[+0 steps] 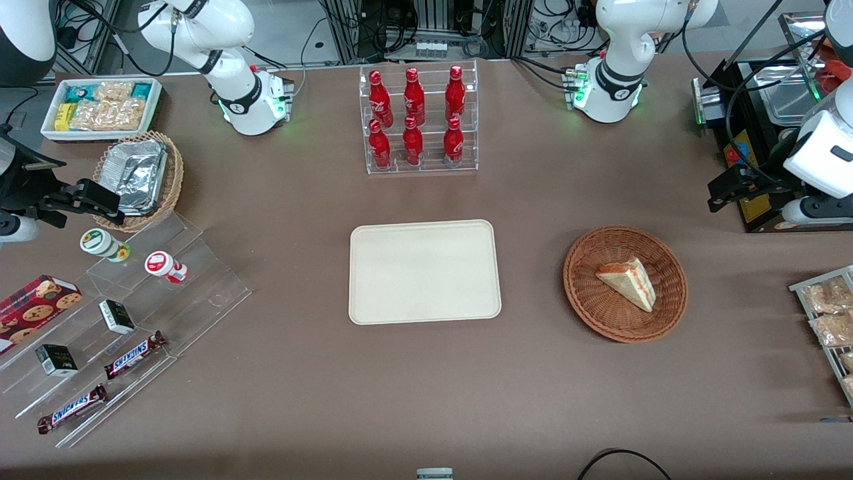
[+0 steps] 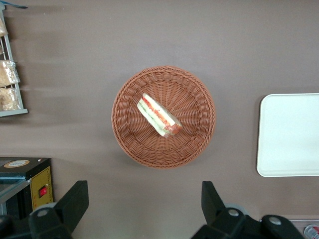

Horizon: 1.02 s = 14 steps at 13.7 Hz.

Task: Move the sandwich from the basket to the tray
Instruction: 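Move the left gripper over the wicker basket toward the sandwich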

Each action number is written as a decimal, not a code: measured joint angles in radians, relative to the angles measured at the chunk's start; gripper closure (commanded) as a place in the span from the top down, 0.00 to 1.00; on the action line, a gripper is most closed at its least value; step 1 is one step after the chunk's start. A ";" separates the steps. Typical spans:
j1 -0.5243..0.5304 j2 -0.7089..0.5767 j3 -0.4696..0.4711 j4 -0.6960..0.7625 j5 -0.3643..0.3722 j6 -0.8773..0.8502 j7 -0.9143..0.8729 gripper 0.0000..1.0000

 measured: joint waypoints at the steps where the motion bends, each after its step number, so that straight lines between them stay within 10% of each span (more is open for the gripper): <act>1: 0.000 0.001 -0.002 -0.001 0.000 -0.001 0.000 1.00; 14: 0.008 0.042 -0.012 -0.206 0.005 0.229 -0.179 1.00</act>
